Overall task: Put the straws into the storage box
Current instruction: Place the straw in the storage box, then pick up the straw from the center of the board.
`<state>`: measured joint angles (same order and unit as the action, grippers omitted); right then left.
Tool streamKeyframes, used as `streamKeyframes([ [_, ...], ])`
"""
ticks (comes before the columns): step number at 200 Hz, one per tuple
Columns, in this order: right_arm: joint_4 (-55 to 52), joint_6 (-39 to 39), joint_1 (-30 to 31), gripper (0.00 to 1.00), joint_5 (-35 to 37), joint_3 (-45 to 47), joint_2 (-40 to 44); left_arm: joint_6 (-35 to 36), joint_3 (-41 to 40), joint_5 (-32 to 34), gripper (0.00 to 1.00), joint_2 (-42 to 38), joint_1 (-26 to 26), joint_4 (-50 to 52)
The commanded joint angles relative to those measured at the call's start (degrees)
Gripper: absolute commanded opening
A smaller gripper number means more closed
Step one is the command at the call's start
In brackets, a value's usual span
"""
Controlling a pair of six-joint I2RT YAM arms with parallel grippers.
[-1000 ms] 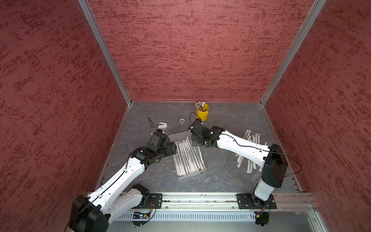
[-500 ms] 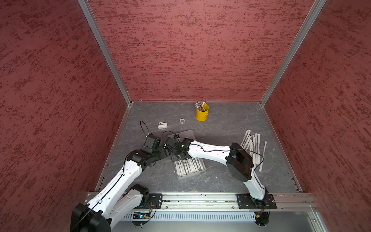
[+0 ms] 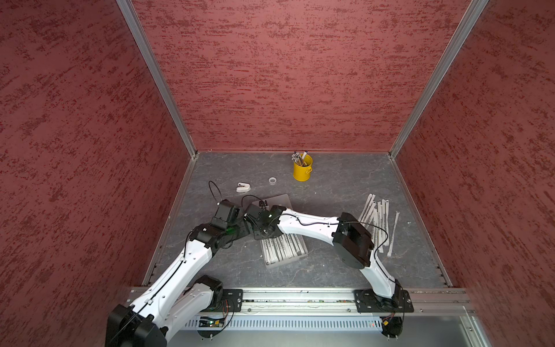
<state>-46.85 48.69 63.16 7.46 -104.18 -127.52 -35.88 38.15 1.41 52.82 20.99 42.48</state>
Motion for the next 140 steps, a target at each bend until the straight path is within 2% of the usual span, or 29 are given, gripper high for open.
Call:
streamKeyframes([
  [1, -1.77, 0.27, -0.22, 0.2, -0.64, -0.61, 2.07, 1.01, 2.55, -0.2, 0.86, -0.7, 0.09, -0.49],
  [34, -1.12, 0.07, -2.84, 0.23, -0.87, 3.94, 10.08, 1.56, 4.39, 0.07, 0.86, -1.31, 0.04, 0.49],
  [56, -2.49, -1.51, -7.73, 0.23, 1.8, 12.45, 18.76, 2.68, 5.67, 0.24, 0.86, -1.32, 2.04, -0.86],
  [81, -3.88, -6.12, -17.74, 0.24, 4.96, 25.95, 28.46, 4.14, 7.48, 0.91, 0.86, 2.0, 10.42, -6.62],
  [108, -3.85, -10.54, -29.59, 0.28, 6.39, 35.87, 34.96, 3.84, 10.78, 0.23, 0.87, 11.61, 19.7, -14.64],
  [140, 0.59, -12.19, -42.52, 0.42, 7.74, 41.21, 37.51, 3.89, 18.03, -0.02, 0.87, 24.19, 26.16, -17.18],
])
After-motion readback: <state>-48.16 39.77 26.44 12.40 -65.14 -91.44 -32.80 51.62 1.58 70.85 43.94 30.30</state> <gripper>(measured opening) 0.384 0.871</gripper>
